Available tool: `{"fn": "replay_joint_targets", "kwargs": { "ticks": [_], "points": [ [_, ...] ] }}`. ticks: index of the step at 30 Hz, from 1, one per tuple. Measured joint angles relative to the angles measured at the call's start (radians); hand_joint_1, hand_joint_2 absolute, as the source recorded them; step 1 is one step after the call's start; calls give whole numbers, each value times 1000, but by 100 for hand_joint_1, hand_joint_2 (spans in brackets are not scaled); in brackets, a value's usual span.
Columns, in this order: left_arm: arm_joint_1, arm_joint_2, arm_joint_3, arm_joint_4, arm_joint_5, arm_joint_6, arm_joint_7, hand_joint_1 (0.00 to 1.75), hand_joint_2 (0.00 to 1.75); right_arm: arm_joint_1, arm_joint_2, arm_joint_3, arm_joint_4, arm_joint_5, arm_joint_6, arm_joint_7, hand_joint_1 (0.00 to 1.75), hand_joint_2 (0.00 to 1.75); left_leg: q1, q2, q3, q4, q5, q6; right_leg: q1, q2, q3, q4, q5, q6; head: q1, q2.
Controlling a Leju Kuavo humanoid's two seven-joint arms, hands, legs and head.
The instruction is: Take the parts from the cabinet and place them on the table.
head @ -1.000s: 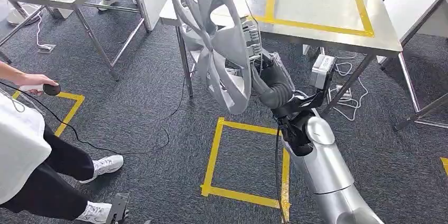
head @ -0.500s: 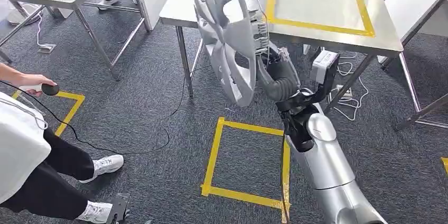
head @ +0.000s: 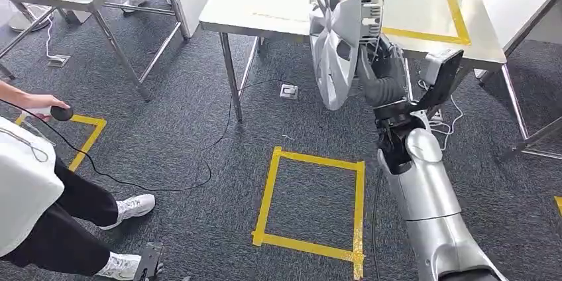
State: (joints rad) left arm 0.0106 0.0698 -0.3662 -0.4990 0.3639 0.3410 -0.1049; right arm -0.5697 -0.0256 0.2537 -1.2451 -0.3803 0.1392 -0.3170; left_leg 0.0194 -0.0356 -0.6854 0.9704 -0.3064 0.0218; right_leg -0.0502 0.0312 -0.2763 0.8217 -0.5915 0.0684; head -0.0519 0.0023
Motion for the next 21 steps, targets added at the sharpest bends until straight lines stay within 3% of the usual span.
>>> {"fn": "replay_joint_targets", "kwargs": {
  "ticks": [4, 13, 17, 21],
  "points": [
    [-11, -1, -10, 10, 1, 0, -5, 0, 175, 5, -3, 0, 7, 0, 40, -7, 175, 175, 0, 0, 0, -2, 0, 0, 0, 0, -1, 0, 0, 0, 0, 0],
    [-25, -4, -24, 40, -10, -9, -16, 0, 175, 76, -4, 39, -16, -68, 267, 5, 175, 175, 0, 0, 0, -3, 0, 0, 0, 0, -2, 0, 0, 0, 0, 0],
    [-27, -5, -24, 49, -10, -12, -20, 0, 175, 97, -4, 59, -49, -95, 309, 13, 175, 175, 0, 0, 0, -4, 0, 0, 0, 0, -2, 0, 0, 0, 0, 0],
    [-27, -6, -24, 55, -10, -12, -22, 0, 175, 122, -3, 70, -86, -276, 442, 78, 175, 175, 0, 0, 0, -4, 1, -1, 0, 0, -1, 0, 0, -1, 0, 0]
  ]
}}
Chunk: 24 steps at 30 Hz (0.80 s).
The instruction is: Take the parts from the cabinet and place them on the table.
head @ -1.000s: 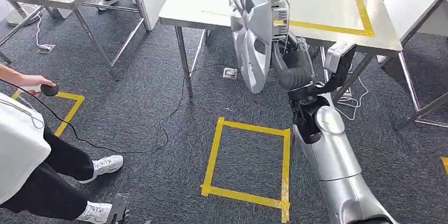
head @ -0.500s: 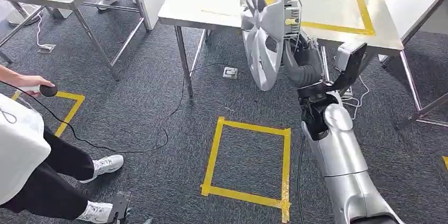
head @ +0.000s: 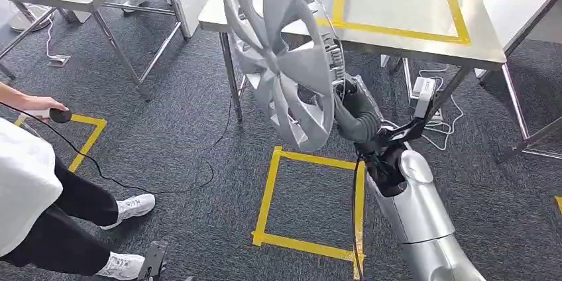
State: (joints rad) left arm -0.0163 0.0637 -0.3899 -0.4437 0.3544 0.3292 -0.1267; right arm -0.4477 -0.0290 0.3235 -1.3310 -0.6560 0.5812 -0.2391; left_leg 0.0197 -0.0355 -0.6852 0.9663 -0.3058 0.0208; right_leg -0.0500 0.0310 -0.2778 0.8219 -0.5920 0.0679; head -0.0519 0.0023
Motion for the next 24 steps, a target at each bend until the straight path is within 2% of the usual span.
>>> {"fn": "replay_joint_targets", "kwargs": {
  "ticks": [3, 5, 9, 13, 17, 24],
  "points": [
    [1, -1, 0, 2, 0, 0, 0, 0, 175, 24, 9, 17, -32, -229, 108, 80, 175, 175, 0, 0, 0, 0, 0, 0, 0, 0, 0, 0, 0, 0, 0, 0],
    [2, -2, 0, 4, 0, -2, 0, 0, 175, 33, 16, 28, -49, -291, 134, 103, 175, 175, 0, 0, 0, 0, 0, 0, 0, 0, 0, 0, 0, 0, 0, 0],
    [5, -4, 0, 6, 0, -2, 0, 0, 175, 35, 24, 45, -67, -318, 145, 127, 175, 175, 0, 0, 1, 0, 0, 0, 0, 0, 1, 0, 0, 0, 0, 0],
    [15, -4, 2, 2, 0, 1, 2, 0, 175, 45, 36, 53, -74, -419, 178, 194, 175, 175, 0, 0, 2, 0, 1, -1, 0, 0, 2, 0, 0, 0, 0, 0],
    [30, -1, 7, -20, -2, 6, 14, 0, 175, 45, 50, 76, -77, -432, 188, 232, 175, 175, 0, 0, 2, 0, 1, -1, 0, 0, 2, 0, 0, 0, 0, 0],
    [42, 5, 12, -35, -2, 7, 19, 0, 175, 43, 53, 112, -75, -422, 197, 245, 175, 175, 0, 0, 3, 0, 1, -1, 0, 0, 3, 0, 0, 0, 0, 0]
  ]
}}
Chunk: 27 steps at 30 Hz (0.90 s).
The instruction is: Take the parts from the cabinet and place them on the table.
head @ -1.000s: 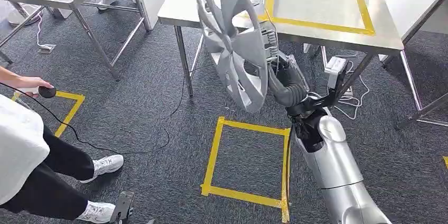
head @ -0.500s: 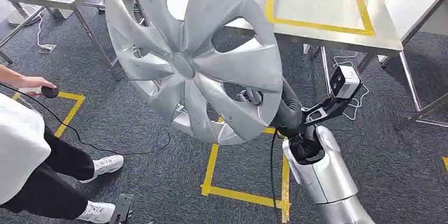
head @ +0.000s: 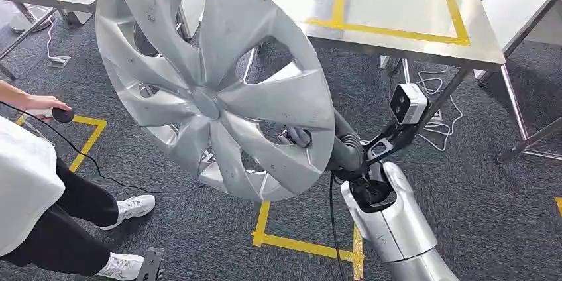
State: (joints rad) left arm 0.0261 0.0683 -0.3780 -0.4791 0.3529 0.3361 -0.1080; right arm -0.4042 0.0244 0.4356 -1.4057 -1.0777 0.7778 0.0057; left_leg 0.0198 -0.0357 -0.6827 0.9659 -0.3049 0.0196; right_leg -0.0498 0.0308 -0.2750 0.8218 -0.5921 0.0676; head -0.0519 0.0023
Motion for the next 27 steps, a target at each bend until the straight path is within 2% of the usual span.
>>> {"fn": "replay_joint_targets", "kwargs": {
  "ticks": [21, 25, 27],
  "points": [
    [13, 11, 0, -31, 3, -7, 11, 0, 175, -1, 0, 20, 10, 3, 8, -2, 175, 175, -4, 0, 1, 6, -4, 1, -3, 0, 1, -1, 0, 1, -1, 0],
    [12, 15, 0, -39, 0, -6, 17, 0, 175, -1, 0, 20, 10, 10, 8, -4, 175, 175, -10, 5, -2, 19, -21, 8, -9, 6, 2, -5, -5, 9, 0, 0],
    [12, 19, 0, -46, -3, -5, 19, 0, 175, -1, 2, 19, 8, 13, 8, -5, 175, 175, -9, 9, 5, 8, -25, 16, -8, 7, 10, -7, -11, 15, -1, 0]
  ]
}}
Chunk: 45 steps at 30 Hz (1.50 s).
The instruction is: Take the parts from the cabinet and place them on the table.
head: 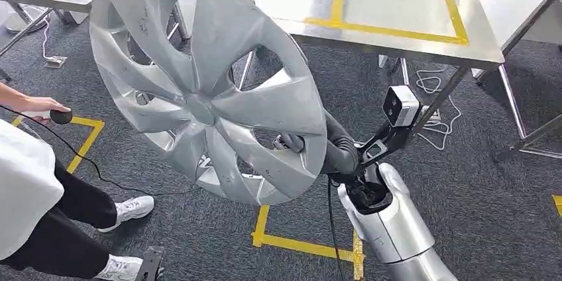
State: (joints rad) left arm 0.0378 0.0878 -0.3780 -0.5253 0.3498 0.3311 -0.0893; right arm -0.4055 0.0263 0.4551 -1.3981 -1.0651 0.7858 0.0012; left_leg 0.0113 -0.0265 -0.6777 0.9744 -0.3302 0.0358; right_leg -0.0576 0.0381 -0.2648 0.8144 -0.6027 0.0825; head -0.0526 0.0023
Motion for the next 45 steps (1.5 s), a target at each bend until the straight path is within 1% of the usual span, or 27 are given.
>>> {"fn": "replay_joint_targets", "kwargs": {
  "ticks": [1, 4, 5, 6, 8, 9, 10, 11, 12, 13, 16, 19, 21, 22, 24, 25, 26, 30, 31, 34, 35, 37, 39, 40, 42, 44, 45],
  "points": [
    [1, -3, 0, -3, -1, 1, 1, 0, 175, 0, -2, 0, 0, 2, 0, 0, 175, 175, 3, 2, 7, -8, -3, 6, 0, -15, -20, 47, -16, -8, 2, 0],
    [3, -2, 0, -4, -2, 3, 2, 0, 175, 2, -6, -1, 1, 1, 0, -2, 175, 175, -3, 12, 11, -9, -9, 15, 17, -25, -200, 351, -129, -57, 3, 0],
    [7, -2, 0, -4, -2, 3, 2, 0, 175, 8, -10, -1, 3, 1, 0, -2, 175, 175, -8, 12, 14, -9, -12, 16, 24, -25, -262, 436, -144, -61, 3, 0],
    [10, -3, 0, -4, -2, 3, 2, 0, 175, 13, -13, -1, 6, 2, 0, -2, 175, 175, -12, 12, 20, -9, -15, 16, 29, -25, -292, 455, -128, -55, 3, 0],
    [13, -3, 0, -4, -2, 3, 2, 0, 175, 18, -18, 0, 9, 3, 0, -1, 175, 175, -18, 11, 32, -8, -21, 14, 35, -26, -292, 359, -34, -33, 3, 0],
    [13, -4, 0, -4, -2, 3, 2, 0, 175, 18, -19, -1, 9, 3, 0, -1, 175, 175, -20, 10, 37, -6, -24, 11, 36, -29, -276, 257, 36, -24, 3, 0],
    [13, -5, 0, -4, -4, 3, 2, 0, 175, 18, -19, -1, 10, 3, 0, -2, 175, 175, -21, 10, 34, -5, -26, 8, 39, -41, -274, 188, 83, -25, 3, 0],
    [13, -5, 0, -4, -5, 4, 3, 0, 175, 19, -19, -1, 10, 3, 0, -2, 175, 175, -31, 9, 31, 13, -32, 2, 42, -46, -274, 165, 112, -36, 2, 0],
    [16, -4, 0, -4, -5, 5, 5, 0, 175, 21, -20, -1, 10, 3, 0, -2, 175, 175, -30, 9, 31, 13, -38, -4, 43, -43, -274, 172, 113, -59, 1, 0],
    [16, -3, 0, -4, -5, 5, 6, 0, 175, 21, -20, -1, 10, 3, 0, -2, 175, 175, -29, 11, 34, 13, -40, -10, 46, -42, -274, 172, 111, -69, 2, 0],
    [13, -2, -1, -10, -6, 6, 7, 0, 175, 16, -16, -1, 9, 5, 0, -1, 175, 175, -22, 16, 19, 45, -60, -27, 34, -37, -252, 166, 117, -87, 0, 0],
    [13, -2, -1, -11, -6, 6, 7, 0, 175, 13, -10, -1, 9, 4, 0, -2, 175, 175, -8, 21, -90, 269, -148, -46, 37, -35, -234, 166, 105, -103, -3, 0],
    [13, -2, -1, -11, -6, 6, 7, 0, 175, 14, -10, 0, 9, 5, 0, -2, 175, 175, -1, 22, -148, 346, -142, -51, 38, -28, -222, 166, 95, -103, -4, 0],
    [13, -2, -1, -11, -6, 6, 7, 0, 175, 14, -10, 0, 9, 5, 0, -1, 175, 175, 0, 23, -136, 304, -103, -51, 37, -24, -212, 166, 87, -102, -3, 0],
    [13, -1, -1, -12, -6, 6, 7, 0, 175, 13, -8, 0, 9, 5, 0, -2, 175, 175, 0, 24, -55, 117, 12, -43, 38, -19, -182, 166, 66, -96, -4, 0],
    [12, 1, -1, -11, -6, 7, 7, 0, 175, 13, -8, 0, 9, 5, 0, -2, 175, 175, -3, 19, -27, 62, 26, -35, 35, -19, -184, 163, 56, -93, -2, 0],
    [13, 1, -1, -12, -6, 7, 7, 0, 175, 9, -7, 0, 9, 5, 0, -2, 175, 175, -9, 19, -11, 61, 10, -31, 49, -15, -186, 164, 51, -86, -1, 0],
    [14, 4, 0, -18, -6, 13, 9, 0, 175, 9, -5, -1, 7, 12, 0, -3, 175, 175, -3, 23, 5, 24, -26, -7, 45, -18, -178, 153, 36, -66, -7, 0],
    [14, 2, 0, -20, -8, 13, 8, 0, 175, 8, -7, -1, 7, 15, 0, -2, 175, 175, -2, 22, 15, 13, -28, -6, 44, -26, -196, 185, 27, -68, -6, 0],
    [17, 2, 0, -20, -8, 13, 9, 0, 175, 12, -12, -2, 11, 16, 1, -4, 175, 175, -4, 20, 31, 9, -44, 6, 45, -26, -338, 418, -59, -91, -5, 0],
    [20, 1, 0, -20, -8, 13, 9, 0, 175, 17, -15, -2, 14, 16, 0, -4, 175, 175, -4, 20, 37, 9, -50, 5, 45, -26, -380, 476, -66, -88, -5, 0],
    [23, 2, 0, -20, -8, 13, 10, 0, 175, 26, -19, -2, 19, 18, 0, -4, 175, 175, -5, 16, 53, 10, -61, 3, 43, -26, -403, 453, -10, -59, -4, 0],
    [22, 1, 0, -20, -8, 13, 10, 0, 175, 24, -21, -2, 19, 19, 0, -3, 175, 175, -4, 13, 66, 13, -73, -6, 37, -30, -360, 276, 111, -24, -4, 0],
    [22, 0, 0, -20, -8, 13, 10, 0, 175, 23, -21, -2, 19, 19, 0, -3, 175, 175, -6, 12, 67, 15, -79, -12, 34, -41, -343, 196, 156, -19, -3, 0],
    [21, 1, 0, -20, -7, 13, 11, 0, 175, 22, -20, -2, 19, 18, 2, -5, 175, 175, -13, 10, 67, 27, -90, -23, 40, -39, -331, 189, 158, -53, -5, 0],
    [20, 1, 0, -20, -8, 13, 11, 0, 175, 19, -19, -2, 19, 18, 2, -4, 175, 175, -9, 13, 70, 26, -94, -31, 45, -37, -330, 189, 156, -71, -5, 0],
    [18, 3, 0, -20, -7, 13, 11, 0, 175, 19, -18, -2, 18, 18, 2, -4, 175, 175, -8, 14, 72, 31, -100, -38, 35, -36, -323, 184, 156, -79, -5, 0]
  ]
}}
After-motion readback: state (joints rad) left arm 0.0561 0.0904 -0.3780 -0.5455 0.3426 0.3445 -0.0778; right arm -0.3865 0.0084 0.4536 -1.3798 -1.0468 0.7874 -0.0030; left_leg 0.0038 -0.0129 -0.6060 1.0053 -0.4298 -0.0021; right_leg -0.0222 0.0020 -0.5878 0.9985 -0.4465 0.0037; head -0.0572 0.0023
